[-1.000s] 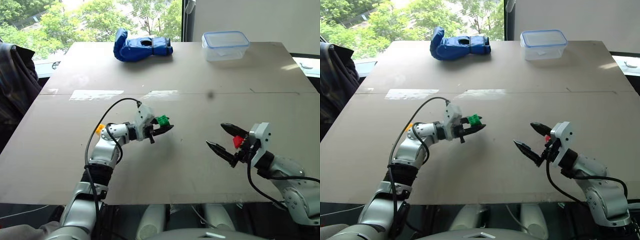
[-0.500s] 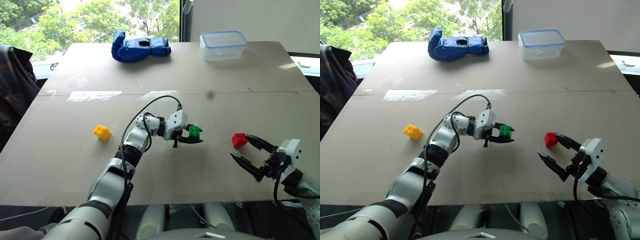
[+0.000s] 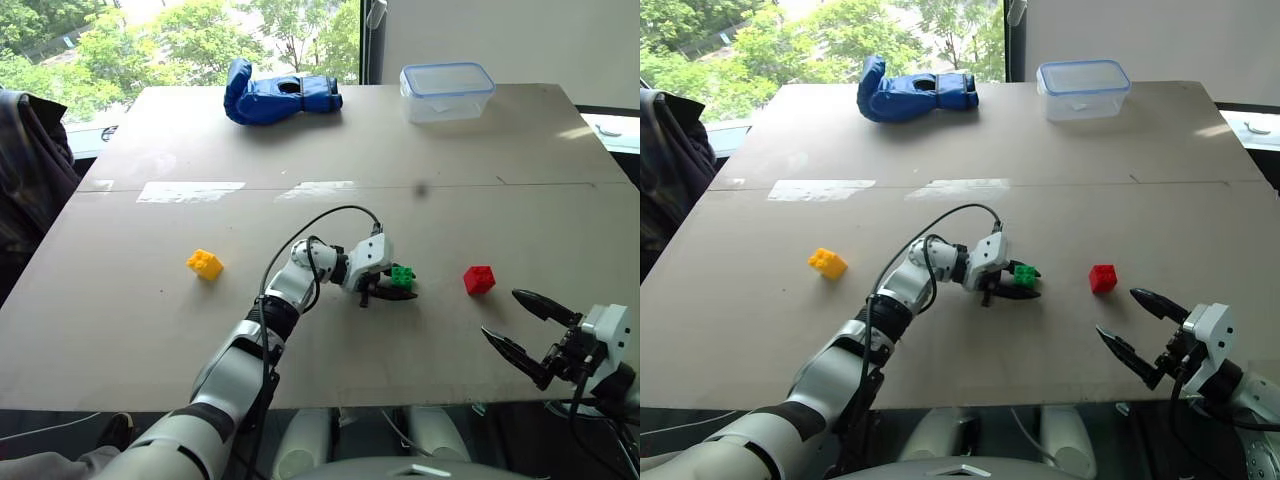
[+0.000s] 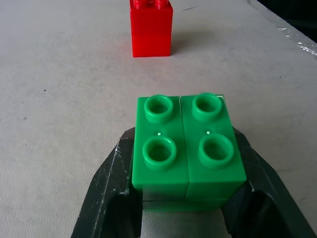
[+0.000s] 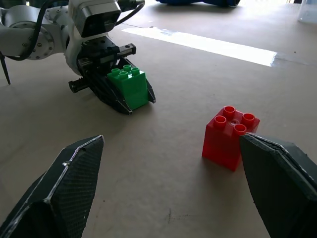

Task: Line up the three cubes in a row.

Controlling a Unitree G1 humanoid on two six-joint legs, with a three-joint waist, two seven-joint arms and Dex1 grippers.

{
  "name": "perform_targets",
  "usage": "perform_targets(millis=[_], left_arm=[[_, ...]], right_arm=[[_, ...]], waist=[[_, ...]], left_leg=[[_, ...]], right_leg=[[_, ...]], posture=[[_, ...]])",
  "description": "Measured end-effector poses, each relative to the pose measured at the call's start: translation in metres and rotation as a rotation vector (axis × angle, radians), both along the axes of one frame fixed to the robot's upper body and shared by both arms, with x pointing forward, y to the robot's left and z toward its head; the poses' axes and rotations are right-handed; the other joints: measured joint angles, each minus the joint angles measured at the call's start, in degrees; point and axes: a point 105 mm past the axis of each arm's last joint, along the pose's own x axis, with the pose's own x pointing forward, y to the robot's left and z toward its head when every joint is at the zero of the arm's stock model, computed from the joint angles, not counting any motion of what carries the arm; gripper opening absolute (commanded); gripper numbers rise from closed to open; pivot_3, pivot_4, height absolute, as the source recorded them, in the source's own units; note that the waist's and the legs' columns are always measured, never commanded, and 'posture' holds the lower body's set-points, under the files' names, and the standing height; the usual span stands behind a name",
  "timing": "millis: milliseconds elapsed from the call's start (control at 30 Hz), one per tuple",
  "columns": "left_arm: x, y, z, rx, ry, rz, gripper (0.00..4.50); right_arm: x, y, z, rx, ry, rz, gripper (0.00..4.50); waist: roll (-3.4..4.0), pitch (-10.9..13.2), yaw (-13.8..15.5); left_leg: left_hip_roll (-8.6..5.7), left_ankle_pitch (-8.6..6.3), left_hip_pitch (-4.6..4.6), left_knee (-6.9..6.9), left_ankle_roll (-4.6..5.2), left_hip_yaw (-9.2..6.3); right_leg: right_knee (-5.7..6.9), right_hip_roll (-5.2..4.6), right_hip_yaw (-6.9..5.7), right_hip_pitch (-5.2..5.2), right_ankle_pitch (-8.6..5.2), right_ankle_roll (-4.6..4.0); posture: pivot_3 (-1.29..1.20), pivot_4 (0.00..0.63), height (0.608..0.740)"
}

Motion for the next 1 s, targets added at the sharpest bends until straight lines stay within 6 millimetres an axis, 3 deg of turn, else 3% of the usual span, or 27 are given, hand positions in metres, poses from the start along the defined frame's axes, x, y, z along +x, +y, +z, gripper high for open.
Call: perform_targets(millis=[433, 500, 667, 1000], left_arm=[[-0.0075, 0.0006, -0.0027, 0.017, 0.011, 0.008, 1.34], [-0.0071, 0.0001, -0.0025, 0.015, 0.007, 0.011, 2.38], [-0.0069, -0.0013, -0.0025, 0.012, -0.001, 0.014, 4.4], [-0.0057, 0.0003, -0.0022, 0.012, -0.009, 0.021, 4.4]], right_arm=[[0.0026, 0.002, 0.0003, 0.001, -0.02, 0.017, 4.5], [0.0027, 0.0024, -0.0001, 0.002, -0.02, 0.016, 4.5], [0.003, 0.0031, -0.0006, 0.003, -0.019, 0.015, 4.5], [0.005, 0.004, 0.001, 0.004, -0.028, 0.015, 4.5]], waist=[[0.01, -0.01, 0.03], [0.01, -0.01, 0.04], [0.01, -0.01, 0.03], [0.01, -0.01, -0.01]], left_leg=[[0.08, 0.0, 0.11, 0.0, -0.01, -0.02], [0.08, 0.0, 0.11, 0.0, -0.01, -0.01], [0.09, 0.0, 0.12, 0.0, -0.01, -0.02], [0.08, 0.0, 0.15, 0.0, 0.0, -0.01]], right_leg=[[0.0, 0.0, -0.01, 0.09, 0.0, 0.0], [0.0, 0.0, -0.01, 0.09, 0.0, 0.0], [0.0, 0.0, -0.01, 0.1, 0.0, 0.0], [0.0, 0.0, -0.01, 0.12, 0.0, 0.0]], posture=[[0.0, 0.15, 0.74], [0.0, 0.15, 0.74], [0.0, 0.15, 0.74], [0.0, 0.15, 0.74]])
